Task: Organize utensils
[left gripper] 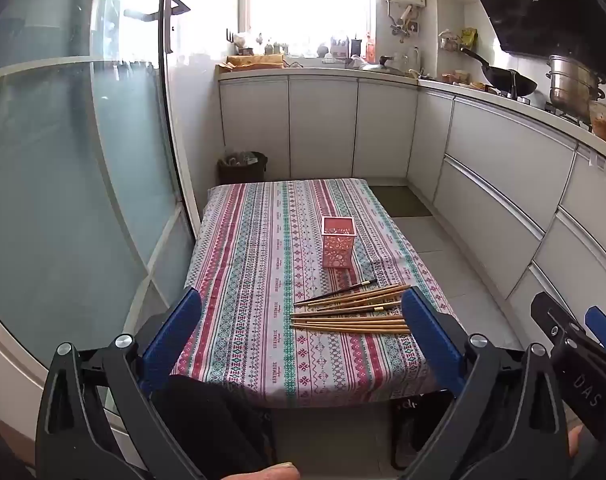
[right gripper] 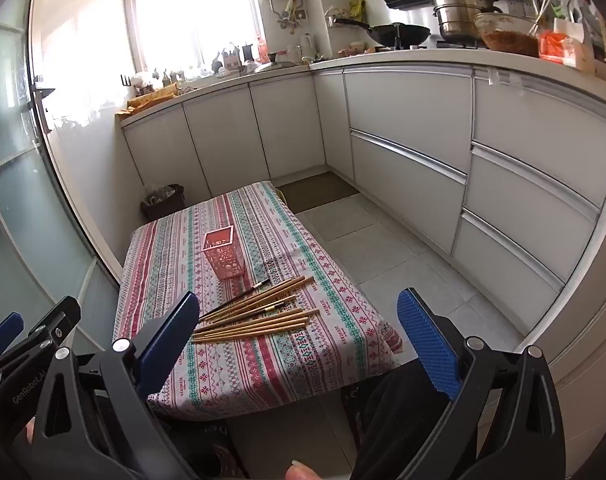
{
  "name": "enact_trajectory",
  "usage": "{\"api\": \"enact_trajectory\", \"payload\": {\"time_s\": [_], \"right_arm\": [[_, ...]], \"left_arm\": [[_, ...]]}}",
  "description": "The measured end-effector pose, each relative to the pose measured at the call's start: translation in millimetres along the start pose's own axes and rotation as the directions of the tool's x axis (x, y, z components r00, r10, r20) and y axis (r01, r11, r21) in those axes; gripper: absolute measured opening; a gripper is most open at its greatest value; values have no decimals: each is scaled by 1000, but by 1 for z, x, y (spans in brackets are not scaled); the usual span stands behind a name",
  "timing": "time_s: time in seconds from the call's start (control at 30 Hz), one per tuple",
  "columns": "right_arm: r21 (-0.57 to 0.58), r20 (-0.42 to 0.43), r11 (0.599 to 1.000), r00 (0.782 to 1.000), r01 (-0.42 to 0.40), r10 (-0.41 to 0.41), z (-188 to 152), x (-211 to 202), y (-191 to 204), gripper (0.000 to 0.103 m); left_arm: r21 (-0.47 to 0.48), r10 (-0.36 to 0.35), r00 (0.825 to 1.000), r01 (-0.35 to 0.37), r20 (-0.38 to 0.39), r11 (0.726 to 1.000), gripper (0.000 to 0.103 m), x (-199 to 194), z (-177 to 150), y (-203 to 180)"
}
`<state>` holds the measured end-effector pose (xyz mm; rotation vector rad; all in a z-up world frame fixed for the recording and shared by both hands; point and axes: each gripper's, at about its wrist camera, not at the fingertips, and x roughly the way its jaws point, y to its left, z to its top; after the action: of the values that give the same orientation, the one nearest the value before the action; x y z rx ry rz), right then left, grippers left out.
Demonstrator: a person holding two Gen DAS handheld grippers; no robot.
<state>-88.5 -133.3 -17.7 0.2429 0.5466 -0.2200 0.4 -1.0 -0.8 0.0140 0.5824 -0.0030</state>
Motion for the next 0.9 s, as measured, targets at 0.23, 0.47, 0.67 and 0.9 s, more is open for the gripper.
{"api": "enact_trajectory", "payload": {"time_s": [0.23, 0.47, 0.67, 0.9], "right_arm": [[-5, -4, 1000, 1000, 4, -4, 1, -1, 0, 96], [-6, -7, 1000, 1000, 5, -5, 0, 0, 0, 96], [-4, -7, 1000, 1000, 4, -4, 0, 1, 0, 96], [-4, -8, 1000, 1000, 3, -3, -2, 3, 0, 96]], "left_arm": [[15, 8, 1000, -8, 3, 1000, 96, -1, -1, -6], [6, 0, 1000, 0, -2, 1000, 96, -1, -1, -6], [5, -2, 1000, 2, -3, 1000, 96, -2, -2, -9], [4, 4, 1000, -4, -5, 1000, 96, 1, -4, -3]]}}
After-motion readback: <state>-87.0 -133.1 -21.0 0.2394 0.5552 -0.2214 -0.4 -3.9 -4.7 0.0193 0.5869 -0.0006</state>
